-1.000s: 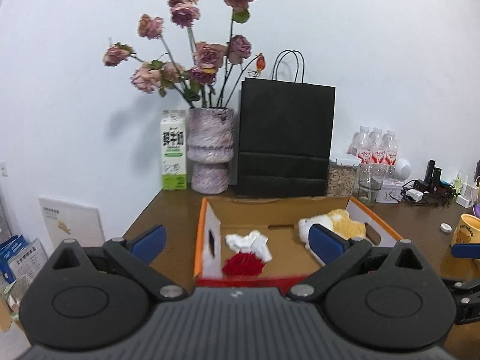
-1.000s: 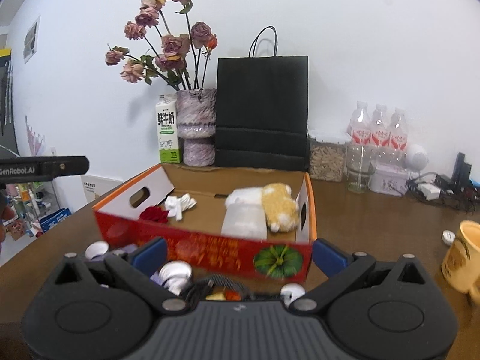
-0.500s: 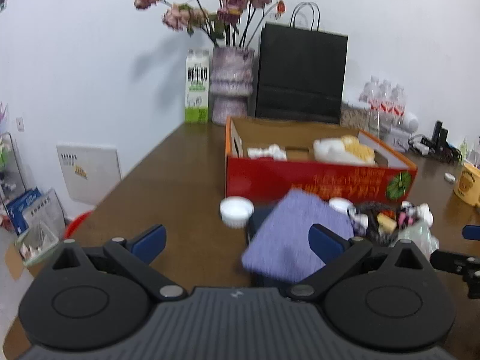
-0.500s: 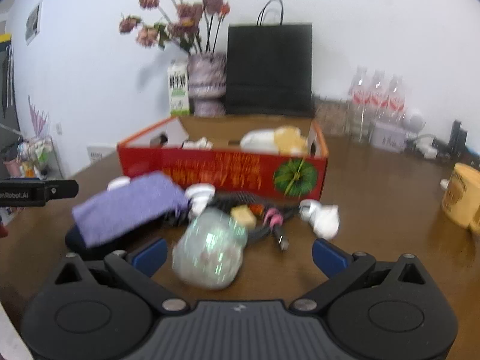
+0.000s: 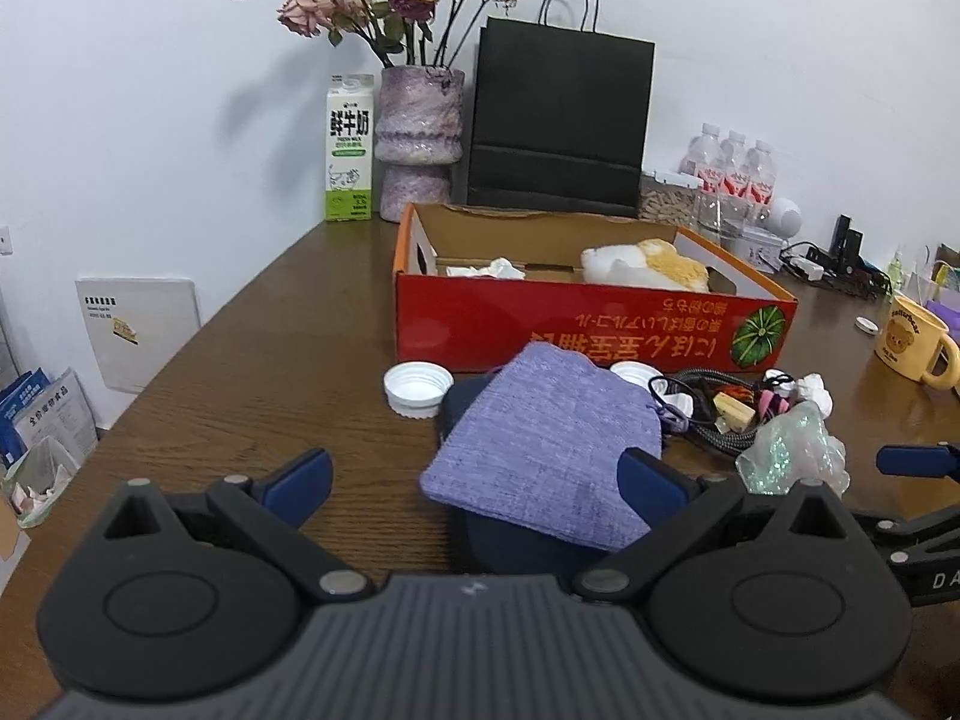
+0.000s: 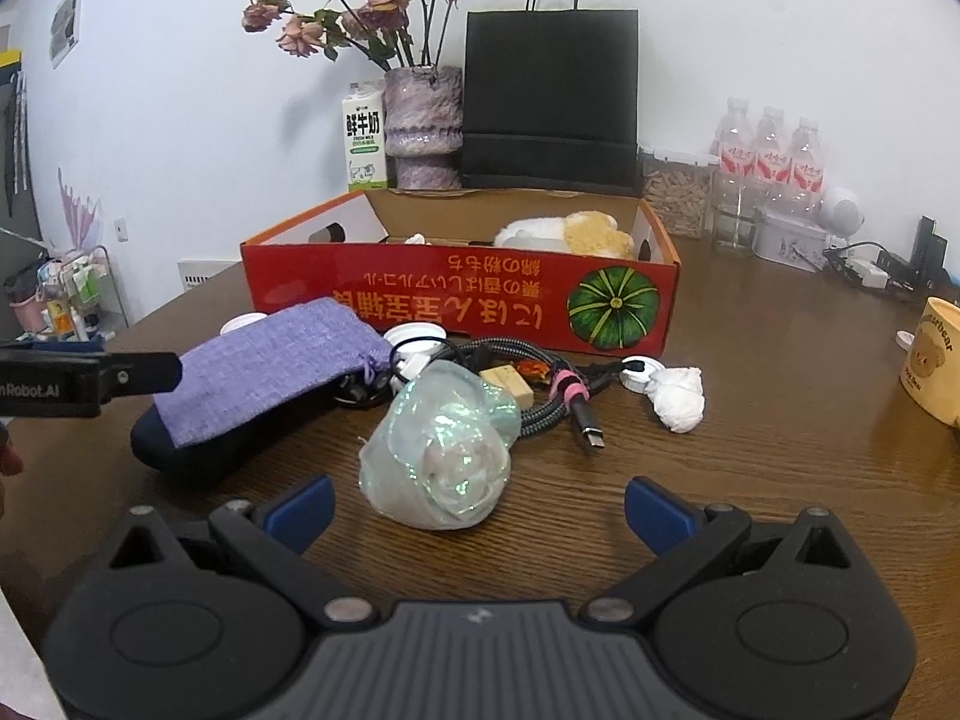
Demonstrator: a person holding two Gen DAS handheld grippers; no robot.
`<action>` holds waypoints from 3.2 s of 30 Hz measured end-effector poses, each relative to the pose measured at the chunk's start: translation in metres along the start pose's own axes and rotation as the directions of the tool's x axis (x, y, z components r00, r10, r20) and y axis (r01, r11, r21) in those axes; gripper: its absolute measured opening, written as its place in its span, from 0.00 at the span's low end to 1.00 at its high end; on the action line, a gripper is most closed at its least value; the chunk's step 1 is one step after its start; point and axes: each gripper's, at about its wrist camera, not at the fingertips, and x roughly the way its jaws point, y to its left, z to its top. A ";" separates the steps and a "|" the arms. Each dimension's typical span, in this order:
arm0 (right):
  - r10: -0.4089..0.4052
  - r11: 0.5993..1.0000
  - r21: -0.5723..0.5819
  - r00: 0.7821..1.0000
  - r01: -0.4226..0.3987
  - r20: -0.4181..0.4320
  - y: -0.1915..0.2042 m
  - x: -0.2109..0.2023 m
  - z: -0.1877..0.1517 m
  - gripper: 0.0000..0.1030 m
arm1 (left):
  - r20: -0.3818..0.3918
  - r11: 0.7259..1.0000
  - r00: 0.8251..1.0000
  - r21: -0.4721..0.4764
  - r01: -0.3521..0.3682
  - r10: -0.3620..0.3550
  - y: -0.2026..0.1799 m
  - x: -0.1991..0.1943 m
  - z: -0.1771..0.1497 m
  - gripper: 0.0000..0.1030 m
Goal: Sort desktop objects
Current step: 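Withdraw both grippers and approach the purple pouch and clear plastic bag, then grasp the purple pouch with the left gripper while the right grasps the clear bag, then carry the pouch and clear bag into the box and open both grippers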
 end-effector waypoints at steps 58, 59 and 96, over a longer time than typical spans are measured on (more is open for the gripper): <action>0.120 0.993 -0.032 0.982 -0.117 0.146 0.008 0.008 0.041 0.39 | 0.200 0.971 0.966 0.204 0.123 -0.165 -0.059 -0.010 0.052 0.08; 0.122 0.992 -0.035 0.980 -0.118 0.156 0.008 0.009 0.045 0.39 | 0.215 0.970 0.962 0.211 0.120 -0.166 -0.062 -0.010 0.055 0.08; 0.090 0.994 -0.065 0.996 -0.089 0.024 0.005 0.197 0.149 0.43 | -0.006 0.999 0.999 0.014 -0.032 0.032 -0.018 0.185 0.117 0.09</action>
